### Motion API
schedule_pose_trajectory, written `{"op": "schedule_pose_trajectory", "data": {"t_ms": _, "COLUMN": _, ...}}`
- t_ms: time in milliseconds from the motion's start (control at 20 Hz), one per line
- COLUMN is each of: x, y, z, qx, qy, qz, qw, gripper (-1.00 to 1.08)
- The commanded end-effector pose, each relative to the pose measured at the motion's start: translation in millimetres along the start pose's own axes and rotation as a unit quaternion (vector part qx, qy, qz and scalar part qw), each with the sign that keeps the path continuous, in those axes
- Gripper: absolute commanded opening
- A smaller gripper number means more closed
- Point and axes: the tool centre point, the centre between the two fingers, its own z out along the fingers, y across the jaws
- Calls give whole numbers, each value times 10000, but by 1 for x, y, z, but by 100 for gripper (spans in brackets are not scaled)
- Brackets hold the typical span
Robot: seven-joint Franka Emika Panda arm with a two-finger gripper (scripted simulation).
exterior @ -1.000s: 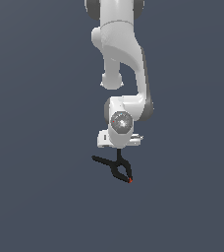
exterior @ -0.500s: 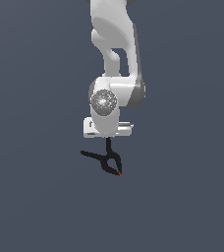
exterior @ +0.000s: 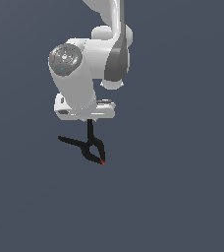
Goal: Pick up the object and move it to a goal position.
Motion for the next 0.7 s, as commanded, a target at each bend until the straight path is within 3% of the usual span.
{"op": "schedule_pose_trajectory", "data": {"t_ms": 0, "x": -10, "y": 17, "z": -27, "qx": -2, "qy": 15, "qz": -1, "qw": 10000, "gripper": -100}}
{"op": "schedule_pose_trajectory", "data": {"t_ms": 650, "x": -47, "y": 89, "z": -131, "qx": -10, "qy": 16, "qz": -5, "qw": 10000, "gripper": -100}}
